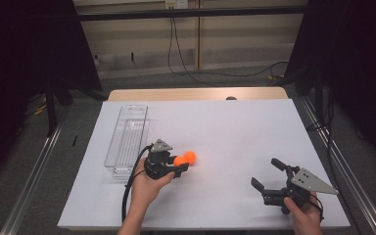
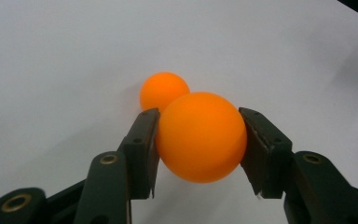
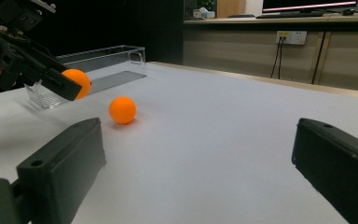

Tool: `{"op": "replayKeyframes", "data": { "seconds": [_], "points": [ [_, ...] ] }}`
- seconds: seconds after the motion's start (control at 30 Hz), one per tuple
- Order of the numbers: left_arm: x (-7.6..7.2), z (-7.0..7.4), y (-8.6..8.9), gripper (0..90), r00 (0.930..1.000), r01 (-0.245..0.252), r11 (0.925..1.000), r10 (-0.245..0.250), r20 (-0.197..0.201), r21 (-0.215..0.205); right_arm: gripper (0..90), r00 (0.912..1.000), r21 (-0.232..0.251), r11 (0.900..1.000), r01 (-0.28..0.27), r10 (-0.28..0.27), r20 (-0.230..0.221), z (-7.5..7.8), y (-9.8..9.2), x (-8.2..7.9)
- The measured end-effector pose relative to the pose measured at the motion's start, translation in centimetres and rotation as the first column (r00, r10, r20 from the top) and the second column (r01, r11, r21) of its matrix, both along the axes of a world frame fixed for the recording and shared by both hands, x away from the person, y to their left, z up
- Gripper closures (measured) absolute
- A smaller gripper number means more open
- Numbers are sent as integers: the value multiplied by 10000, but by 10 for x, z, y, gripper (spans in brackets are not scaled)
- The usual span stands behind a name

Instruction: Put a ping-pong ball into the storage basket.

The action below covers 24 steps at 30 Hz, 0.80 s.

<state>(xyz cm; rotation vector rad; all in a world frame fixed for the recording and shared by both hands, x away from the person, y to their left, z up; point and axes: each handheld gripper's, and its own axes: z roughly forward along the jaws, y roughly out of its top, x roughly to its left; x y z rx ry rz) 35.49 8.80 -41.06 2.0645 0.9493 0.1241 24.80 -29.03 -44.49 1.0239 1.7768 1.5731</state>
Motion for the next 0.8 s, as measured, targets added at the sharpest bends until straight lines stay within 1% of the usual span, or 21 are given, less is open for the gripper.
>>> {"op": "replayKeyframes", "data": {
  "seconds": [0.07, 0.23, 0.3, 0.37, 0.4, 0.47, 0.57, 0.67, 0.8],
  "points": [
    [0, 1, 1, 509, 10000, 37, 10000, -37, -27, 50, 21, 10000, -3, 10000, 2, -2, 12, 0, 0, 0],
    [0, 5, 0, 508, 10000, 4, 10000, -4, 67, 26, 21, 10000, 3, 10000, 37, -37, 18, 0, -1, 0],
    [1, 6, 0, 509, 10000, 7, 10000, -7, 2, 54, 22, 10000, -3, 10000, 21, -21, 16, 0, -1, 0],
    [2, 7, 0, 509, 10000, -19, 10000, 19, -60, -37, 22, 10000, -15, 10000, 13, -13, 19, 0, 0, 0],
    [2, 8, 1, 509, 10000, -6, 10000, 6, -40, 10, 22, 10000, -15, 10000, 9, -9, 13, 0, 0, 0],
    [2, 9, 0, 509, 10000, -55, 10000, 55, -12, -46, 21, 10000, -29, 10000, 5, -5, 20, 0, 0, 0],
    [2, 11, 1, 509, 10000, -30, 10000, 30, 48, 69, 21, 10000, -5, 10000, 0, 0, 6, 0, 0, 0],
    [2, 12, 0, 509, 10000, -42, 10000, 42, 49, 20, 22, 10000, -13, 10000, -8, 8, 17, 0, 0, -1],
    [5, 11, -3, 509, 10000, -37, 9999, 37, 23, 101, 21, 10000, -26, 10000, 36, -36, 20, 0, -1, 0]
  ]
}}
